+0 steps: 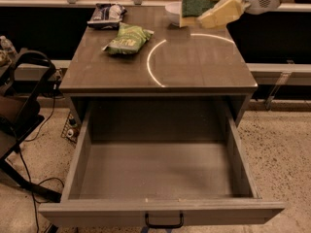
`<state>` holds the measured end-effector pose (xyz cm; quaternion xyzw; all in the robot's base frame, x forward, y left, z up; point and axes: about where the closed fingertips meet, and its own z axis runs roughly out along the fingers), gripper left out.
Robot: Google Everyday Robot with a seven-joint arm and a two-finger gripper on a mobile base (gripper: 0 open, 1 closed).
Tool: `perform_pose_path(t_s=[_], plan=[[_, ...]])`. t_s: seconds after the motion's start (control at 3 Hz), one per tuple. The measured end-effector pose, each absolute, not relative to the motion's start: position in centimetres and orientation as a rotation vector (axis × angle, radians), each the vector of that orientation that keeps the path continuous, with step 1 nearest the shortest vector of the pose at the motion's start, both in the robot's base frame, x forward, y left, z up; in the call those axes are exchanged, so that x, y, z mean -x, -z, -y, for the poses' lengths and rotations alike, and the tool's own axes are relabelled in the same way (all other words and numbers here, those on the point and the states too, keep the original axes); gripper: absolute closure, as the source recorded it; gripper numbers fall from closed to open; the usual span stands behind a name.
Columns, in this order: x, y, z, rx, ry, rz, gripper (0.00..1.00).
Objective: Pick sponge
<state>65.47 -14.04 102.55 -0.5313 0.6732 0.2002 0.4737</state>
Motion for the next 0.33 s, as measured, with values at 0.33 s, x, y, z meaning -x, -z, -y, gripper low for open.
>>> perform_pose_path(t_s=[0.33], plan=[[-65.47, -102.55, 14.04, 1.300, -0.490, -1.647, 1.00]])
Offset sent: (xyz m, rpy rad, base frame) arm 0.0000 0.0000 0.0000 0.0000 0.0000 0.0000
